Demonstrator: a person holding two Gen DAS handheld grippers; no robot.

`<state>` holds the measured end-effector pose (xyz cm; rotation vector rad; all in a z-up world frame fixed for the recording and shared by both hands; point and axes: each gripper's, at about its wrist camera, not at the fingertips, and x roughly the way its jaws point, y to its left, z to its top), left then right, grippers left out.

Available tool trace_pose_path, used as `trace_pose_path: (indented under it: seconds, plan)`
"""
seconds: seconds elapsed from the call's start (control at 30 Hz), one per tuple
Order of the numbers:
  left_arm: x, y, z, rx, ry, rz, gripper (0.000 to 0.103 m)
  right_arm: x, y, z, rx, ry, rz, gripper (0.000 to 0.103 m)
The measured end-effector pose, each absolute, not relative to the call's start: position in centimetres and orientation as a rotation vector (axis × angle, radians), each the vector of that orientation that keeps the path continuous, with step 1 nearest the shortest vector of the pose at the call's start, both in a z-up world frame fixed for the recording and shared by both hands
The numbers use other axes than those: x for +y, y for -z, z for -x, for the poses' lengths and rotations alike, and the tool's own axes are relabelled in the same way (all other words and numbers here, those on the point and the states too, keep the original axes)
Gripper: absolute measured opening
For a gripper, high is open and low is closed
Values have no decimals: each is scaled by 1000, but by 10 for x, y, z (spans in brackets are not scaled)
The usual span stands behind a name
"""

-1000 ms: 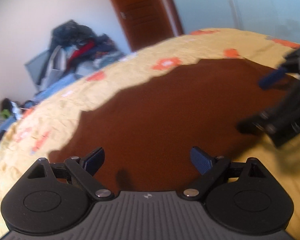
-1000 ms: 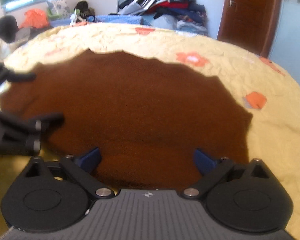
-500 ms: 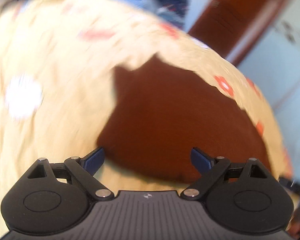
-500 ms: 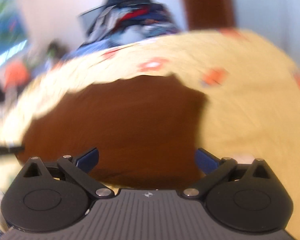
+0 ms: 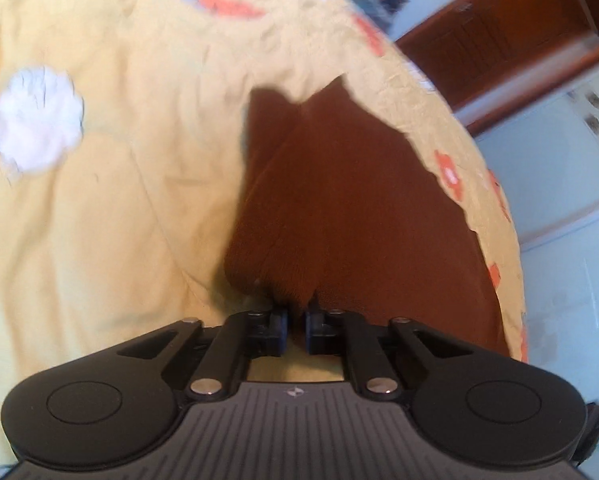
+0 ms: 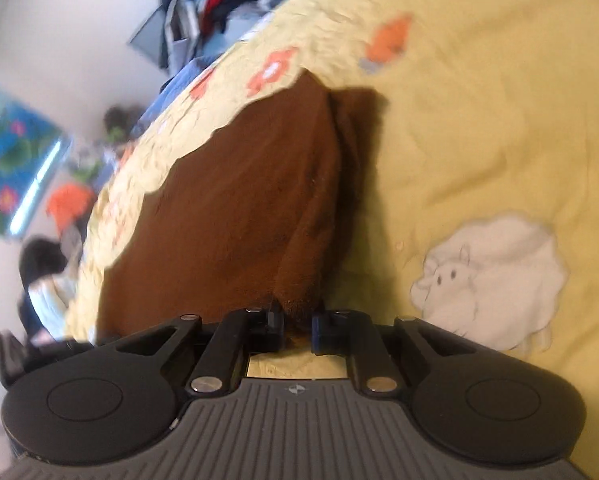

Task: Fold small clothes

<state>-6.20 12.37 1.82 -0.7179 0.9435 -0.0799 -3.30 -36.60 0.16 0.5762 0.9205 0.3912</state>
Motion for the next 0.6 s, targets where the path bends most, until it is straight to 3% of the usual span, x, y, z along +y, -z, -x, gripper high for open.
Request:
trace_pose_path:
  seconds: [0.17,0.23,0.3,0.33,0.37,0.4,0.53,0.6]
  plan:
    - [123,-10,69,967,77,570,9,-370,-5,35,956,-347,-361,14]
    - [121,-25,79,939,104,508,14,-370,-7,37,938,-361,-383,30]
    - [116,-50,95,865,110,393,31,-370,-22,42,885,-316,-371,59]
    - [111,-61,102,810,112,335,40,-370,-31,48,821,-284,-363,61]
    - [104,-71,106,752,108,281,64,-367,-41,54,765,-262,-334,60]
    - [94,-80,106,692,109,223,81,-358,-51,53,733,-261,-287,60]
    - [39,-82,67,595,187,74,82,-288,-71,29,675,-382,-79,60]
    - [10,-63,40,639,200,29,81,-245,-67,11,681,-461,-10,68]
